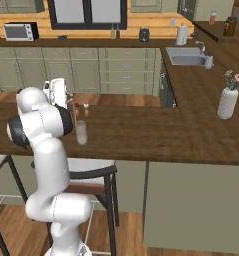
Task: Take a straw from the drawer in front and place it inside the glass cup on the dining counter.
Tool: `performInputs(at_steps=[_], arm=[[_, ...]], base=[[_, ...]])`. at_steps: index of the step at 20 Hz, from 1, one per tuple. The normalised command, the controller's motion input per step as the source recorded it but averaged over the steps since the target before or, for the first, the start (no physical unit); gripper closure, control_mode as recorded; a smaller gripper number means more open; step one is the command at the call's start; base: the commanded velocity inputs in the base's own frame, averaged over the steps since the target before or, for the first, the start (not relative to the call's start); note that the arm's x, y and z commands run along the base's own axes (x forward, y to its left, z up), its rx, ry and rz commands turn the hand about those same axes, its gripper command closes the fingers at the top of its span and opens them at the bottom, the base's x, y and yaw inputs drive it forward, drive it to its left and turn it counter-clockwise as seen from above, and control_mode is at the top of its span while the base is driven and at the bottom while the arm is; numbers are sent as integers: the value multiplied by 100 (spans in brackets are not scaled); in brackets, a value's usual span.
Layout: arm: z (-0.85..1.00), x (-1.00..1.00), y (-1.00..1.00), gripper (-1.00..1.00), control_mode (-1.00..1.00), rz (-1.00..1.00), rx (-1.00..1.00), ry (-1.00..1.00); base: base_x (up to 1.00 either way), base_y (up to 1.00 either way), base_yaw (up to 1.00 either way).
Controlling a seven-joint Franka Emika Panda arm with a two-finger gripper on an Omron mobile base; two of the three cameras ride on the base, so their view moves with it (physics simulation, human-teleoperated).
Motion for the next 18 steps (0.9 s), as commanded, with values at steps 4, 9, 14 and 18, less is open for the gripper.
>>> performInputs(at_steps=[4,9,14,18], arm=[[-14,20,0,100,-100,0,0,0],[-14,16,0,100,-100,0,0,0],[-13,25,0,100,-100,0,0,0],[-3,31,0,100,-100,0,0,0]], base=[[0,0,0],[0,0,0],[0,0,0],[0,0,0]])
